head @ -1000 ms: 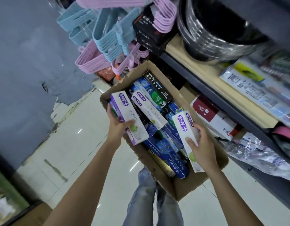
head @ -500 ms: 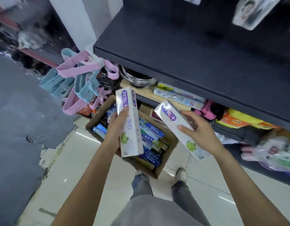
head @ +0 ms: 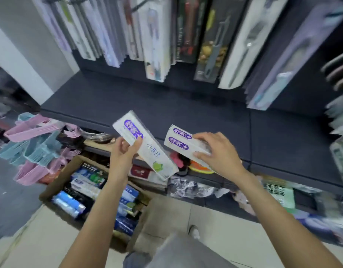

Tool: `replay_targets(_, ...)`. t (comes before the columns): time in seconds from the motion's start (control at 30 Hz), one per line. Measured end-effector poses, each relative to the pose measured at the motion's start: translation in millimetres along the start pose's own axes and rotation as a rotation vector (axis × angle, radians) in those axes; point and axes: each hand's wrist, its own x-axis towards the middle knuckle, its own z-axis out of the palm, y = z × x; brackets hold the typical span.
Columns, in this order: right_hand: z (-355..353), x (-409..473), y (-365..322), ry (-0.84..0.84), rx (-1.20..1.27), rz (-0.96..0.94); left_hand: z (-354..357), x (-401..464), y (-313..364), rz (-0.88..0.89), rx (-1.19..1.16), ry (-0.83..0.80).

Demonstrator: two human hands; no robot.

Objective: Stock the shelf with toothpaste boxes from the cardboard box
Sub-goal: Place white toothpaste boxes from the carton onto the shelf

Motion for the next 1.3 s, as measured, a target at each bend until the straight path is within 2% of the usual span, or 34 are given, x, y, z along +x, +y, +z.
replay_targets(0.13, -26, -4, 68, 0.052, -0.194, -0.024, 55, -6, -30, -0.109, -0.01, 0.051)
replay_targets(0.27, -20, 16, 110, 0.087, -0.329, -0.014, 82, -2, -42, -0.156, -0.021, 0.088)
replay_targets(0.4, 4, 52, 118, -0.085, -0.416, 0.031, 86, 16, -41, -0.132, -0.012, 0.128)
replay_targets(0.47, 16, 73, 116, -0.12, -0.483, 0.002, 83, 28, -41, -0.136, -0.018, 0.143)
replay_targets(0.57, 27, 111, 117, -0.132, -0.584, -0.029, 83, 48, -47, -0.149, -0.03, 0.146)
replay_targets(0.7, 31, 164, 130, -0.059, -0.642, 0.038, 85, 75, -55, -0.186, -0.03, 0.16)
replay_targets(0.77, 34, 184, 139, -0.054, -0.624, 0.074, 85, 90, -58, -0.195, -0.007, 0.174)
replay_targets(0.87, 40, 201, 148, -0.167, -0.564, 0.151, 88, 108, -60, -0.208, -0.024, 0.169)
replay_targets(0.93, 43, 198, 144, -0.121, -0.456, 0.166, 93, 116, -61, -0.213, -0.046, 0.158)
replay_targets(1.0, 45, 182, 125, -0.024, -0.129, 0.132, 99, 123, -61, -0.202, -0.041, 0.135)
replay_targets(1.03, 45, 172, 111, -0.056, 0.058, 0.107, 104, 127, -61, -0.193, -0.039, 0.118)
replay_targets(1.07, 43, 163, 98, -0.158, 0.198, 0.075, 109, 131, -62, -0.189, -0.043, 0.099)
replay_targets(1.1, 42, 156, 89, -0.273, 0.228, 0.038, 115, 135, -63, -0.192, -0.05, 0.077)
replay_targets(1.13, 43, 151, 86, -0.344, 0.189, 0.009, 121, 138, -63, -0.196, -0.065, 0.056)
replay_targets(1.17, 44, 149, 91, -0.343, 0.124, -0.004, 128, 141, -64, -0.201, -0.073, 0.037)
replay_targets(1.23, 40, 150, 103, -0.246, 0.051, 0.04, 140, 148, -65, -0.212, -0.057, 0.01)
replay_targets(1.3, 39, 156, 115, -0.138, -0.125, 0.005, 150, 161, -68, -0.213, 0.004, -0.005)
